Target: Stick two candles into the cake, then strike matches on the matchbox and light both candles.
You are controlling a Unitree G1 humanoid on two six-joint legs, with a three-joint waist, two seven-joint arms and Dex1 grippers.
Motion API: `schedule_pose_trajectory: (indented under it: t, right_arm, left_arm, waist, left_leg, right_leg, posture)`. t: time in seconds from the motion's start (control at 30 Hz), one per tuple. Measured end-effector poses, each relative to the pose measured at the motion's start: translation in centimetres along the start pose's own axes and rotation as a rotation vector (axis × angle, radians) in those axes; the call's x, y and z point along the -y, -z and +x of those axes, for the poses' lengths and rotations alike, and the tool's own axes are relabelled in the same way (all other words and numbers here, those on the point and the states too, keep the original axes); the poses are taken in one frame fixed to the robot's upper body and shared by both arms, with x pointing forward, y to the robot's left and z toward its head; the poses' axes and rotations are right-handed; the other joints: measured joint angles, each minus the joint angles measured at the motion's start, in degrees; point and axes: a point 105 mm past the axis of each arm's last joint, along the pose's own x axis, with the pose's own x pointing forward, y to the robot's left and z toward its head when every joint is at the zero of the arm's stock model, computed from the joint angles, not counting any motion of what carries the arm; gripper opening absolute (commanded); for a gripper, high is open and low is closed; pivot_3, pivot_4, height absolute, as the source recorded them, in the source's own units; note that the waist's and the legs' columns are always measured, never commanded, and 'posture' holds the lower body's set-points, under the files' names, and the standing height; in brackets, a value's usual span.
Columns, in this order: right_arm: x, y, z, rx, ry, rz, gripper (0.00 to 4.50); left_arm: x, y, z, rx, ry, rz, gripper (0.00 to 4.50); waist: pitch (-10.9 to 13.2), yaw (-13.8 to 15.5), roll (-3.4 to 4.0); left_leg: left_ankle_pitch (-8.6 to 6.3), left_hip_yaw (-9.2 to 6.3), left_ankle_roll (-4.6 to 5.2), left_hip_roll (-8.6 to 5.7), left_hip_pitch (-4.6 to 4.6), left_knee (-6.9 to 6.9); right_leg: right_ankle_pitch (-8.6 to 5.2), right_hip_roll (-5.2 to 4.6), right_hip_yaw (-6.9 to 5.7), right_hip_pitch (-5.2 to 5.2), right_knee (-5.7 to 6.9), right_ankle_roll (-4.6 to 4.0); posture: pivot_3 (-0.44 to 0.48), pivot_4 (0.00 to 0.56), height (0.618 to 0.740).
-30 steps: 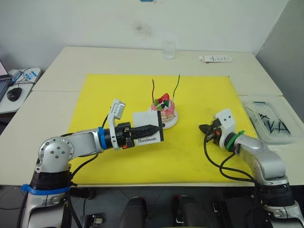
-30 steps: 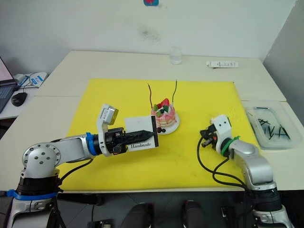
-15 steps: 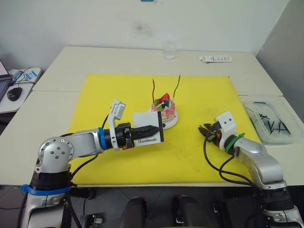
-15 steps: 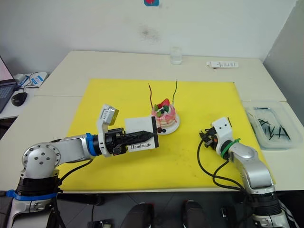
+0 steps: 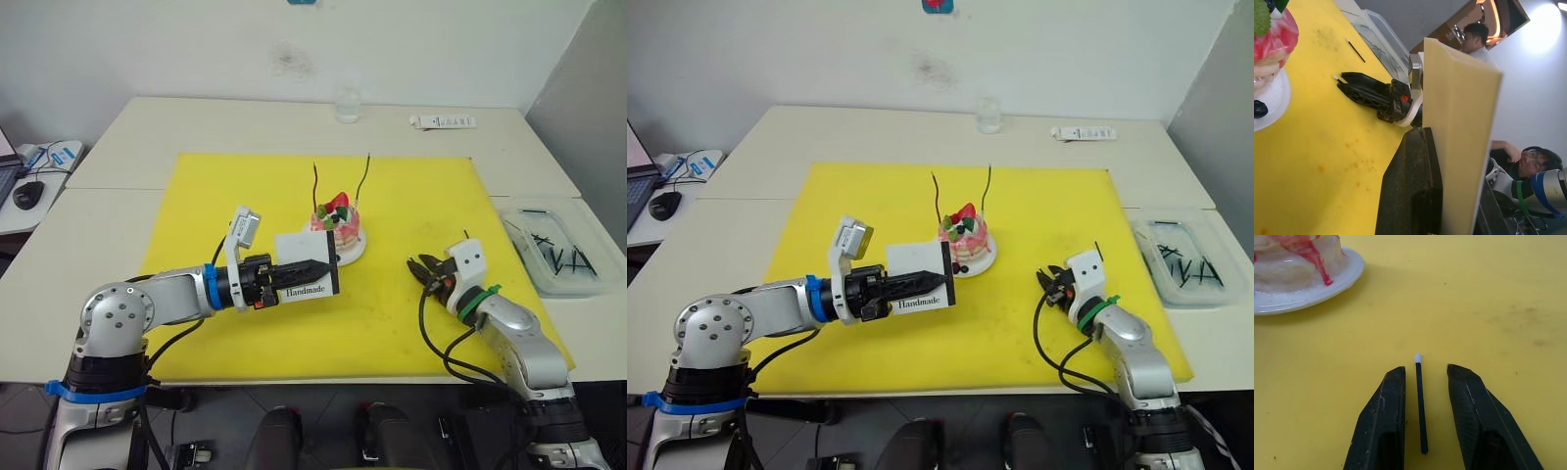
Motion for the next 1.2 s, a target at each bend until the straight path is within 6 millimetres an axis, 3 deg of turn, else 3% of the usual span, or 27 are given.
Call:
schedule_pose_trajectory:
  t: [0.2,0.3,0.37,1.2]
  right_arm:
    - [-0.1,0.07,0.13,0.004,0.006,-0.003,1.37]
    - [-0.13,0.09,0.13,0.008,0.011,-0.003,0.83]
    - [-0.18,0.09,0.11,0.013,0.01,-0.005,0.14]
    - [-0.18,0.26,0.11,0.025,0.01,0.031,0.06]
  left_arm:
    - [0.0,0.01,0.0,-0.001,0.0,0.0,0.0]
    - [0.01,0.01,0.01,-0.001,0.0,0.0,0.0]
    - [0.01,0.01,0.01,-0.001,0.0,0.0,0.0]
    - [0.33,0.08,0.39,0.001,0.006,0.009,0.0]
  waist:
    - [0.0,0.0,-0.02]
    - [0.0,-0.1,-0.04]
    - [0.0,-0.1,-0.04]
    - [-0.1,-0.1,-0.16]
  left_leg:
    - [0.0,0.0,0.0,0.02,0.02,0.01]
    - [0.0,-0.01,0.0,0.03,0.03,0.01]
    - [0.0,-0.01,0.0,0.03,0.03,0.0]
    - [0.0,-0.01,0.0,0.03,0.03,0.0]
  right_leg:
    - [0.01,0.0,0.04,0.01,0.02,0.0]
    - [0.01,0.0,0.04,0.01,0.02,0.0]
    - [0.01,0.0,0.04,0.01,0.02,0.0]
    - [0.01,-0.01,0.05,0.02,0.01,0.0]
  posture:
    - [0.0,0.15,0.74]
    - [0.0,0.15,0.74]
    - [0.0,0.15,0.74]
    - [0.0,0.15,0.74]
